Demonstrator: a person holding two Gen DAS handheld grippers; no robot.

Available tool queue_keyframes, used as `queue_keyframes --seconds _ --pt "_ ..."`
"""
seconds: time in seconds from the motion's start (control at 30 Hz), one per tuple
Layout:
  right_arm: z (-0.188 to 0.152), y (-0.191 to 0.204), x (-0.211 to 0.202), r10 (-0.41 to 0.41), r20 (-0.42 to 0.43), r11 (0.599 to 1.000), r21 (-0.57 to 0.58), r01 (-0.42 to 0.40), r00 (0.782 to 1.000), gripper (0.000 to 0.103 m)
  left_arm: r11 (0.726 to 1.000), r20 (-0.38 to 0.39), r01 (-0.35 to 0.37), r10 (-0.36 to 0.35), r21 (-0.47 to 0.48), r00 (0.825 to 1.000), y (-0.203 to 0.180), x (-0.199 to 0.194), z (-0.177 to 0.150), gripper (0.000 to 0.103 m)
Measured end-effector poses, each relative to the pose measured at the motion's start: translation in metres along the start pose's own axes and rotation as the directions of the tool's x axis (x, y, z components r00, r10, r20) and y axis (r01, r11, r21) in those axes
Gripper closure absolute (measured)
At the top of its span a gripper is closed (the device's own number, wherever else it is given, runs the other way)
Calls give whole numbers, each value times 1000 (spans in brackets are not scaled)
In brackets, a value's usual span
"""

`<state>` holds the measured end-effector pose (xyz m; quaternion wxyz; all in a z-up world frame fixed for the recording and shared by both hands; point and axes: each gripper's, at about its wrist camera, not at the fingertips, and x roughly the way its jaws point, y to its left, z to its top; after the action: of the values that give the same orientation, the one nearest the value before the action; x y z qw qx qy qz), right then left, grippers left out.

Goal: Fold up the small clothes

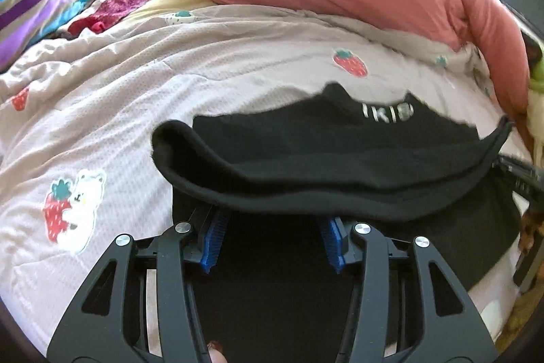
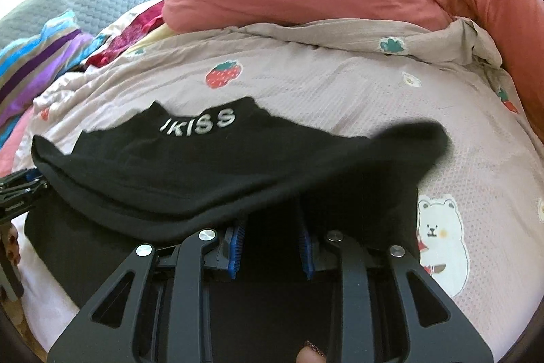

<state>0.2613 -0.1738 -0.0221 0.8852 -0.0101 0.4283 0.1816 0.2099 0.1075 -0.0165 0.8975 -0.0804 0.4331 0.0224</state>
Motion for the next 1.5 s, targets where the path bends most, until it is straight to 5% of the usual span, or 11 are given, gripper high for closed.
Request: queue_keyframes --seconds 0.4,0.67,0.77,0.97,1.07,1.13,1.3,1.43,1.5 --pt "24 -35 -14 -98 58 994 56 95 993 77 989 103 38 -23 -144 994 39 -9 27 54" --pt "12 -66 -16 -134 30 985 114 130 991 52 970 44 74 -65 -232 997 72 12 20 45" --pt "8 -65 -11 -129 13 988 90 128 992 52 956 27 136 -133 -259 991 75 19 18 45" --pt "6 -70 6 -56 -32 990 125 59 998 52 961 -13 134 -141 -244 990 70 33 15 45" --pt "5 -74 12 -27 -46 990 139 33 999 52 967 -19 116 -124 -226 992 68 36 16 49" --pt "5 -77 14 -7 -47 988 155 14 999 59 972 -19 99 -105 -211 994 67 37 18 66" --pt "3 -76 11 10 -26 986 167 -5 1000 74 979 -9 90 -93 -181 996 64 38 17 89" --pt "2 -74 0 -19 12 988 154 17 1000 94 983 32 88 -84 -162 996 62 24 20 96" --pt "4 -74 -8 -29 37 988 153 23 999 95 982 54 100 -92 -158 994 63 17 24 97"
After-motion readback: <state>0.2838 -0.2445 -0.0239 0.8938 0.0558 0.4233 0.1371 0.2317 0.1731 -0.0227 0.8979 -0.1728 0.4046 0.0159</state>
